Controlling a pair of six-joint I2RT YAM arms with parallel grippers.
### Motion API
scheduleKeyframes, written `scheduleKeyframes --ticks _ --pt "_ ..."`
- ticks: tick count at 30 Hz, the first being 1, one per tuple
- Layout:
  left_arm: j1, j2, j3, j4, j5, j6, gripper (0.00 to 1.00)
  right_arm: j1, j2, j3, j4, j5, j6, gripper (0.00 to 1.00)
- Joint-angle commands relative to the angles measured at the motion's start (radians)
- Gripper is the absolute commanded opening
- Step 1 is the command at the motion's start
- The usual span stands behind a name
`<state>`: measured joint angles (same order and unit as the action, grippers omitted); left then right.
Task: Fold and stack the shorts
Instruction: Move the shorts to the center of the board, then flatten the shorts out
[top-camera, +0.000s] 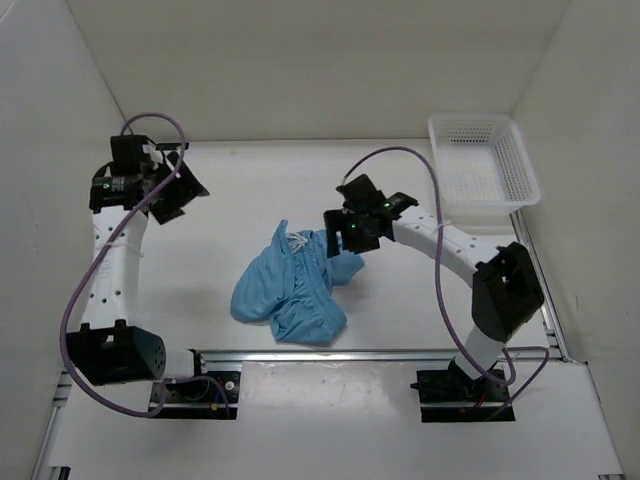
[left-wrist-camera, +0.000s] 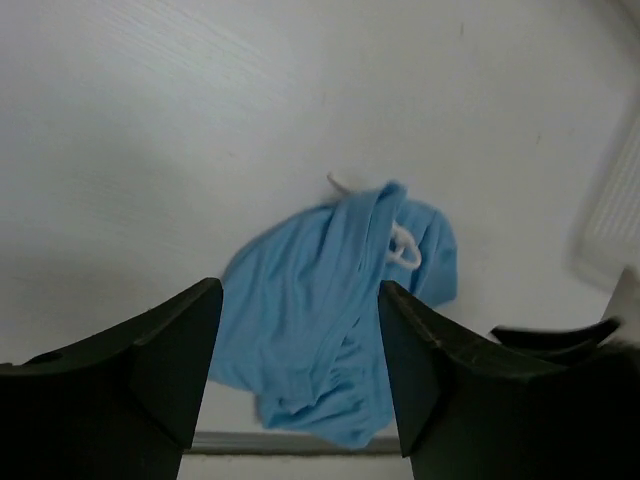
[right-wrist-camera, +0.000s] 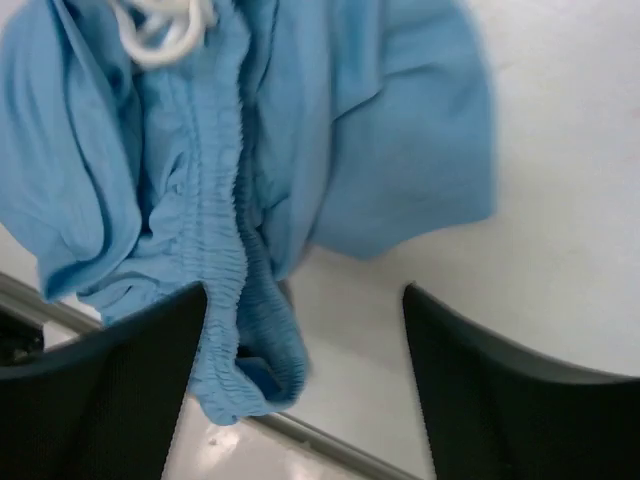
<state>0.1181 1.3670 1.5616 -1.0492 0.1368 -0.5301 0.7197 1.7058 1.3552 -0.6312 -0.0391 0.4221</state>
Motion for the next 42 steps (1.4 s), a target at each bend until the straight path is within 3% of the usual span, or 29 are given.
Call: scheduleKeyframes --ticks 1,2,4,5,7,8,9,11,13,14,15,16,18,19,21,22,23,25,26,28,31,32,35,42 --pt "-0.102 -0.042 -0.189 0.061 0.161 0.03 0.71 -0.063 -0.175 0.021 0.051 0.044 0.037 0.67" --pt "-0.136 -0.042 -0.239 0.084 0.199 0.018 0.43 -0.063 -0.175 -0.007 0.051 0.044 0.037 0.2" --pt "-0.261 -0.042 -0.349 0.138 0.19 -0.023 0.21 -0.063 -0.175 -0.028 0.051 0.003 0.037 0.01" --pt "-0.302 -0.042 -0.371 0.138 0.16 -0.036 0.15 -0.063 -0.175 -0.047 0.051 -0.019 0.037 0.0" --pt "-0.381 -0.008 -0.414 0.162 0.176 -0.048 0.11 -0.054 -0.163 -0.06 0.07 -0.059 0.037 0.01" --pt "-0.397 0.003 -0.466 0.205 0.231 -0.059 0.13 -0.045 -0.137 -0.061 0.082 -0.079 0.037 0.08" --pt "-0.409 0.012 -0.494 0.228 0.242 -0.073 0.17 -0.033 -0.124 -0.061 0.082 -0.126 0.037 0.31" --pt "-0.422 0.053 -0.531 0.265 0.233 -0.084 0.27 -0.003 -0.084 -0.07 0.093 -0.142 0.046 0.48" --pt "-0.422 0.11 -0.519 0.265 0.224 -0.084 0.52 0.006 -0.054 -0.07 0.116 -0.142 0.058 0.49" --pt "-0.413 0.127 -0.502 0.265 0.207 -0.084 0.85 0.017 -0.054 -0.079 0.116 -0.131 0.058 0.4" --pt "-0.4 0.141 -0.456 0.265 0.193 -0.096 0.97 0.017 -0.04 -0.079 0.116 -0.11 0.073 0.06" --pt "-0.4 0.156 -0.428 0.265 0.184 -0.108 1.0 0.017 -0.04 -0.079 0.116 -0.093 0.086 0.0" --pt "-0.4 0.25 -0.288 0.265 0.173 -0.099 1.0 0.017 -0.031 -0.088 0.116 -0.093 0.086 0.0" --pt "-0.4 0.277 -0.252 0.265 0.173 -0.099 1.0 0.017 -0.031 -0.088 0.116 -0.128 0.086 0.06" --pt "-0.4 0.371 -0.159 0.243 0.155 -0.09 1.0 0.017 -0.031 -0.088 0.116 -0.163 0.076 0.33" --pt "-0.4 0.403 -0.134 0.242 0.146 -0.09 0.96 0.029 -0.022 -0.088 0.116 -0.179 0.063 0.47" --pt "-0.4 0.434 -0.114 0.242 0.145 -0.09 0.85 0.043 -0.009 -0.088 0.116 -0.191 0.063 0.51" --pt "-0.41 0.521 -0.075 0.242 0.145 -0.09 0.63 0.079 0.026 -0.088 0.091 -0.223 0.073 0.53" --pt "-0.41 0.549 -0.066 0.242 0.158 -0.074 0.46 0.098 0.037 -0.097 0.091 -0.232 0.073 0.57" --pt "-0.41 0.606 -0.055 0.242 0.167 -0.064 0.31 0.138 0.055 -0.109 0.091 -0.223 0.087 0.65" --pt "-0.41 0.606 -0.055 0.233 0.155 -0.042 0.1 0.193 0.064 -0.119 0.091 -0.177 0.099 0.66" --pt "-0.399 0.594 -0.043 0.224 0.155 -0.042 0.1 0.193 0.064 -0.119 0.091 -0.177 0.099 0.56" --pt "-0.373 0.584 -0.014 0.21 0.145 -0.03 0.1 0.181 0.091 -0.104 0.078 -0.186 0.109 0.0" --pt "-0.269 0.489 0.187 0.055 0.122 0.015 0.1 0.069 -0.033 0.107 -0.041 -0.069 0.0 0.0"
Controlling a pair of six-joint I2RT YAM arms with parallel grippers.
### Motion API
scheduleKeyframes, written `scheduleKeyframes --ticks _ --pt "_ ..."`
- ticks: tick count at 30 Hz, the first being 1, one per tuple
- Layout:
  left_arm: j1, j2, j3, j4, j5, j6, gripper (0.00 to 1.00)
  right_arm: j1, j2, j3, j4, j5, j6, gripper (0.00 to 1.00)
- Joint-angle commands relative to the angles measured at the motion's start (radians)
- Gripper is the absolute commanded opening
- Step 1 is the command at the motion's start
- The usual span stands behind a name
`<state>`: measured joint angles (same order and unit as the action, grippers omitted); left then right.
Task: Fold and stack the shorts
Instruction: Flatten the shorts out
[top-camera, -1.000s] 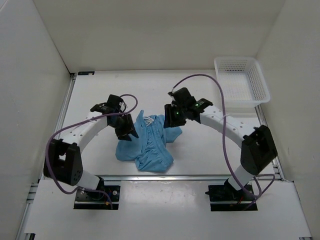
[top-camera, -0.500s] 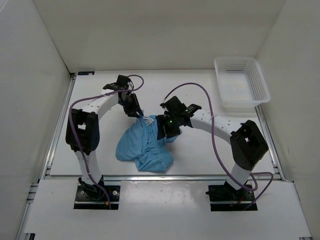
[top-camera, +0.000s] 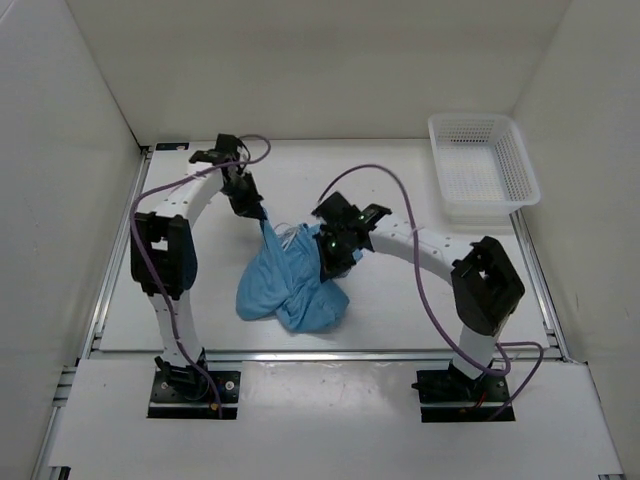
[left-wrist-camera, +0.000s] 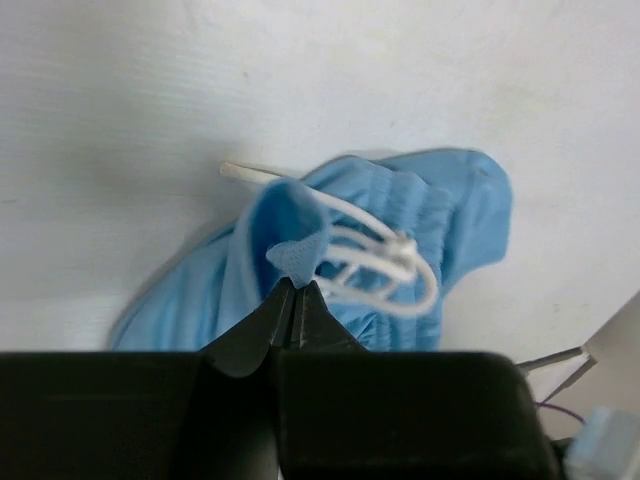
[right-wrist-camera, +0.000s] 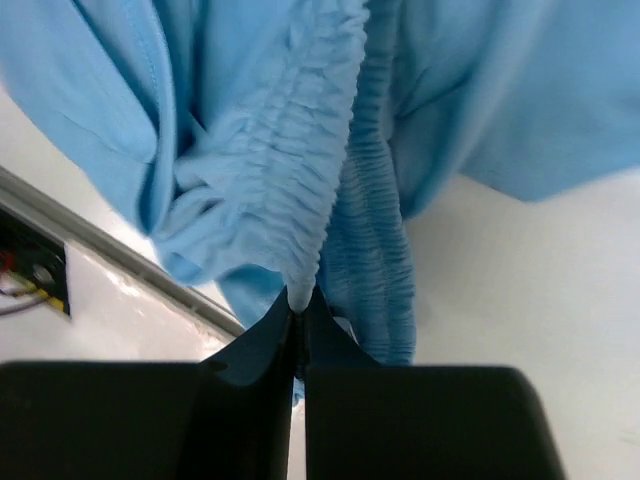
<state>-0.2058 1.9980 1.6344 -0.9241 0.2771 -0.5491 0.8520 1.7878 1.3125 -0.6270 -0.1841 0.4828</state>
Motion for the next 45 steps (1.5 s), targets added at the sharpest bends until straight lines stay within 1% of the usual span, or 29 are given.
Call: scheduleKeyframes --ticks 1,3,4,5,7,10,11,12,15,17,18,19,22,27,29,32,33,34,35,36,37,38,39,40,41,42,43,44,45 --pt "0.071 -0.163 0.151 -0.09 -0.029 0.034 0.1 -0.076 -0.134 0.197 -0.069 0.102 -0.094 0.0" --pt "0.111 -0.223 0.263 -0.156 -0.089 0.019 0.1 -0.094 -0.171 0.307 -0.17 0.152 -0.128 0.0" --pt "0.124 -0.244 0.292 -0.176 -0.11 0.009 0.1 -0.105 -0.171 0.436 -0.216 0.166 -0.147 0.0" --pt "0.159 -0.293 0.323 -0.191 -0.119 -0.006 0.1 -0.105 -0.197 0.494 -0.299 0.21 -0.186 0.0" --pt "0.198 -0.356 0.323 -0.191 -0.119 -0.023 0.1 -0.105 -0.232 0.597 -0.345 0.244 -0.217 0.0" --pt "0.259 -0.49 0.323 -0.156 -0.095 -0.054 0.1 -0.105 -0.333 0.661 -0.373 0.296 -0.239 0.0" --pt "0.276 -0.552 0.323 -0.139 -0.072 -0.054 0.1 -0.105 -0.368 0.691 -0.388 0.348 -0.23 0.0" --pt "0.301 -0.58 0.323 -0.121 -0.035 -0.054 0.1 -0.105 -0.383 0.723 -0.423 0.366 -0.23 0.0" --pt "0.312 -0.662 0.369 -0.087 -0.053 -0.054 0.1 -0.105 -0.45 0.78 -0.433 0.426 -0.23 0.0" --pt "0.324 -0.662 0.447 -0.078 -0.062 -0.054 0.1 -0.105 -0.482 0.818 -0.433 0.48 -0.23 0.0" --pt "0.324 -0.63 0.49 -0.091 -0.062 -0.054 0.1 -0.105 -0.482 0.818 -0.433 0.521 -0.219 0.0" --pt "0.324 -0.602 0.587 -0.104 -0.038 -0.04 0.1 -0.105 -0.493 0.818 -0.419 0.625 -0.219 0.0" --pt "0.324 -0.481 0.706 -0.11 -0.013 -0.031 0.1 -0.105 -0.493 0.775 -0.332 0.748 -0.259 0.0" --pt "0.324 -0.32 0.76 -0.091 0.074 -0.054 0.1 -0.114 -0.352 0.726 -0.248 0.844 -0.328 0.0" --pt "0.304 -0.263 0.751 -0.081 0.065 -0.063 0.1 -0.146 -0.259 0.726 -0.218 0.821 -0.342 0.0" --pt "0.295 -0.181 0.751 -0.081 0.042 -0.052 0.1 -0.238 -0.115 0.744 -0.183 0.692 -0.305 0.0" --pt "0.295 -0.154 0.739 -0.046 0.027 -0.052 0.1 -0.267 -0.072 0.761 -0.183 0.646 -0.296 0.0" --pt "0.295 -0.121 0.752 -0.045 0.014 -0.052 0.1 -0.301 0.043 0.862 -0.183 0.599 -0.273 0.01" --pt "0.295 -0.028 0.79 -0.073 0.03 -0.052 0.15 -0.361 0.112 0.946 -0.276 0.545 -0.207 0.14" --pt "0.295 0.02 0.923 -0.119 0.092 -0.023 0.39 -0.385 0.18 1.047 -0.342 0.502 -0.188 0.35" --pt "0.295 0.056 0.979 -0.215 0.106 -0.006 0.6 -0.405 0.291 1.229 -0.408 0.473 -0.172 0.85" --pt "0.27 0.051 0.993 -0.225 0.106 0.012 0.76 -0.418 0.317 1.27 -0.486 0.457 -0.156 0.95" --pt "0.26 0.013 0.879 -0.214 0.094 0.04 0.92 -0.418 0.294 1.257 -0.487 0.448 -0.156 1.0" --pt "0.25 -0.037 0.783 -0.193 0.07 0.04 1.0 -0.418 0.256 1.104 -0.453 0.448 -0.156 1.0" --pt "0.25 -0.094 0.677 -0.161 0.07 0.052 1.0 -0.418 0.208 0.997 -0.409 0.448 -0.156 1.0" --pt "0.228 -0.202 0.478 -0.092 0.07 0.066 1.0 -0.427 0.103 0.885 -0.313 0.434 -0.141 1.0" --pt "0.217 -0.291 0.394 -0.078 0.036 0.075 1.0 -0.438 0.055 0.679 -0.237 0.396 -0.112 1.0" --pt "0.2 -0.338 0.313 -0.078 0.008 0.075 1.0 -0.438 0.014 0.588 -0.209 0.361 -0.101 0.92" --pt "0.157 -0.382 0.145 -0.064 -0.024 0.084 1.0 -0.455 -0.057 0.503 -0.182 0.319 -0.101 0.75"
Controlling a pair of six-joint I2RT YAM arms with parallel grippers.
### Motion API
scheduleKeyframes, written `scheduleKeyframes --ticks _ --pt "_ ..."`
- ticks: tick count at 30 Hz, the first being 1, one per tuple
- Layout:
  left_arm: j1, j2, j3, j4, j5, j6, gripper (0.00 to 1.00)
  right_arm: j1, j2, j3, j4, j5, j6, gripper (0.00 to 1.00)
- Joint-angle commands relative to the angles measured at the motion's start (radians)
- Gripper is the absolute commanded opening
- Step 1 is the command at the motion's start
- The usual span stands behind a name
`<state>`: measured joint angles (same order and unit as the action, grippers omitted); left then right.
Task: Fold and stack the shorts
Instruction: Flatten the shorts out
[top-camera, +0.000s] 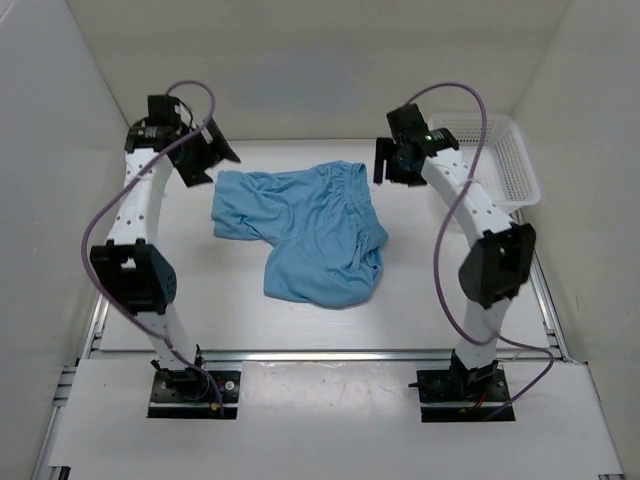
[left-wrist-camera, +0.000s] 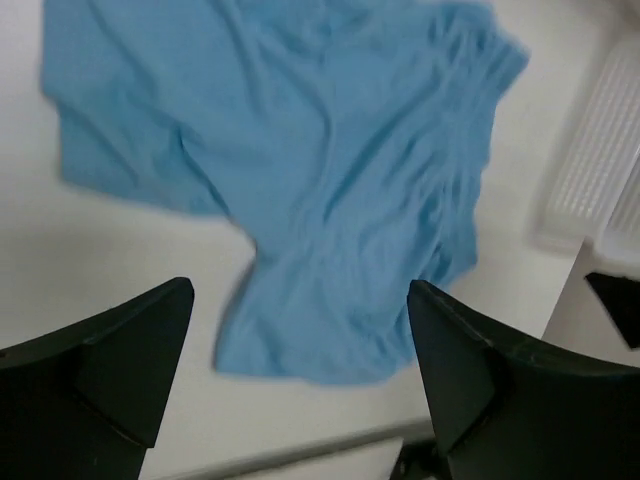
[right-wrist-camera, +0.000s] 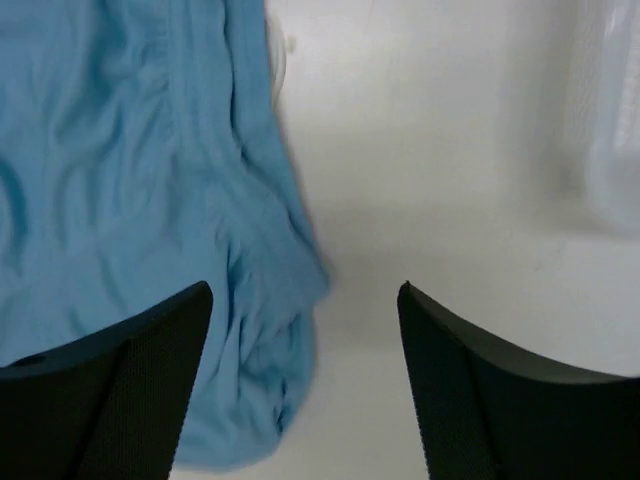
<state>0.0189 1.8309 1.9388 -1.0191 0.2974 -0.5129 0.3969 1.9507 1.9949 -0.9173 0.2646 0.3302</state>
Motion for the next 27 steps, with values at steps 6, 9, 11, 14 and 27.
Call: scheduleKeyframes --ticks 6,9,11,14,27 --pt "-0.276 -0.494 -0.784 0.128 -0.067 -0.067 0.7 -0.023 -0.326 -0.628 0.231 -0.292 0.11 0.17" --pt "-0.353 -0.568 -0.946 0.194 -0.014 -0.09 0.98 -0.032 -0.302 -0.69 0.255 -0.337 0.16 0.92" --pt "-0.386 -0.579 -1.047 0.212 0.002 -0.108 1.0 -0.041 -0.259 -0.699 0.265 -0.352 0.184 1.0" --pt "-0.398 -0.569 -1.127 0.238 -0.036 -0.108 1.0 -0.061 -0.194 -0.699 0.331 -0.458 0.214 1.0" --pt "-0.43 -0.213 -1.03 0.468 -0.009 -0.164 0.65 -0.081 0.043 -0.513 0.344 -0.325 0.274 0.42"
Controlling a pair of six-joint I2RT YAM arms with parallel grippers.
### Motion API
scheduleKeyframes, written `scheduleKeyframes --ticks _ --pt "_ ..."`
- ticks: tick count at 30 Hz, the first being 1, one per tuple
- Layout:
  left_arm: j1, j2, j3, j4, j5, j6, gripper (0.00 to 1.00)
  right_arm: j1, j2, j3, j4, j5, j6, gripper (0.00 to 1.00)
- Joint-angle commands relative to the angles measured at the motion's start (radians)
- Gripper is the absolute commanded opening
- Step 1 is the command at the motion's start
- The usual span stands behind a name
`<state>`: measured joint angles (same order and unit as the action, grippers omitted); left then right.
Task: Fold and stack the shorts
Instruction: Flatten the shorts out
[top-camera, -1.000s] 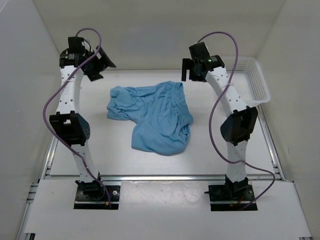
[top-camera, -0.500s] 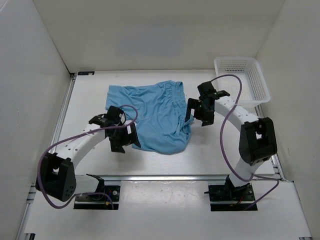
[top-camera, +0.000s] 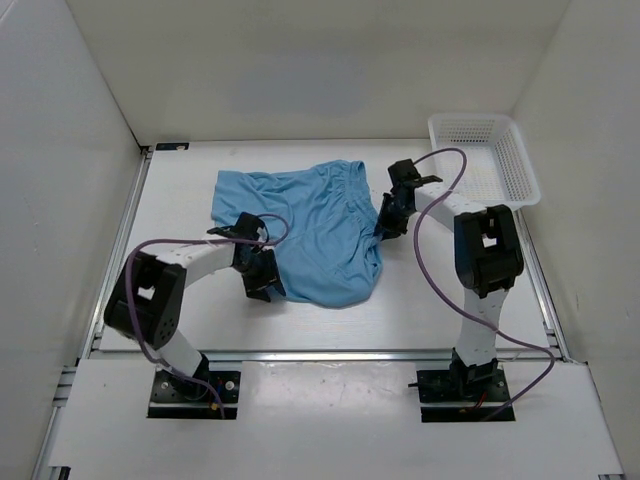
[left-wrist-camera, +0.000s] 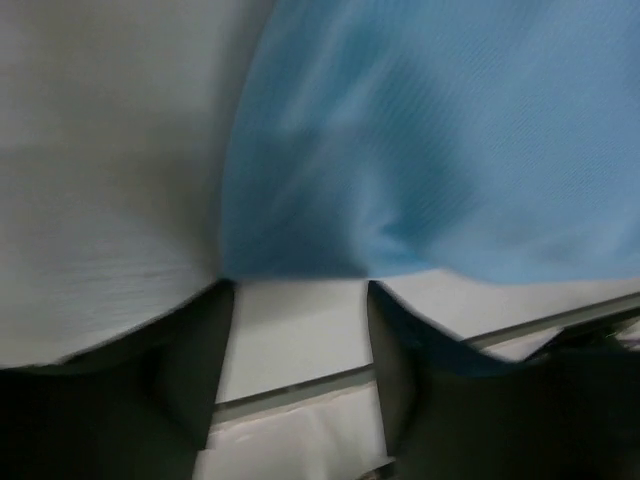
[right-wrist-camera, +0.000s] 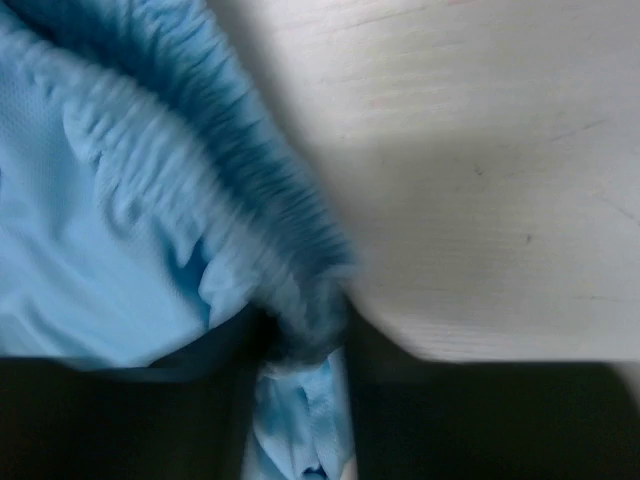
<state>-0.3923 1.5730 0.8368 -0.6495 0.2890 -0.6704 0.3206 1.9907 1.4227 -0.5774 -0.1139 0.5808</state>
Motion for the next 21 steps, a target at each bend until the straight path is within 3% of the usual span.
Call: scheduleKeyframes --ticks 1,2,3,4,9,13,17,20,21 --pt "-0.031 0.065 0.096 0.099 -0.001 -0.006 0.53 -0.005 -0.018 0.068 0.004 0.081 0.024 0.23" --pt "-0.031 0.099 0.12 0.099 -0.001 -0.006 0.37 -0.005 -0.03 0.068 0.004 0.097 0.024 0.16" --pt "-0.031 0.108 0.158 0.099 0.01 0.005 0.11 -0.005 -0.053 0.068 0.004 0.111 0.014 0.09" --pt "-0.031 0.108 0.172 0.099 0.01 0.005 0.1 -0.005 -0.064 0.079 -0.019 0.134 -0.004 0.0" --pt "-0.022 -0.097 0.255 0.021 -0.077 -0.006 0.1 -0.005 -0.151 0.113 -0.053 0.192 -0.045 0.0" --pt "0.013 -0.171 0.512 -0.243 -0.152 0.122 0.1 -0.005 -0.259 0.145 -0.097 0.23 -0.068 0.0" --pt "0.061 -0.147 0.79 -0.419 -0.232 0.209 0.1 -0.005 -0.28 0.231 -0.133 0.266 -0.093 0.0" --pt "0.108 -0.001 1.02 -0.495 -0.232 0.264 0.1 -0.005 -0.267 0.257 -0.131 0.278 -0.093 0.0" --pt "0.121 0.043 1.077 -0.509 -0.232 0.282 0.15 -0.005 -0.236 0.283 -0.131 0.278 -0.093 0.0"
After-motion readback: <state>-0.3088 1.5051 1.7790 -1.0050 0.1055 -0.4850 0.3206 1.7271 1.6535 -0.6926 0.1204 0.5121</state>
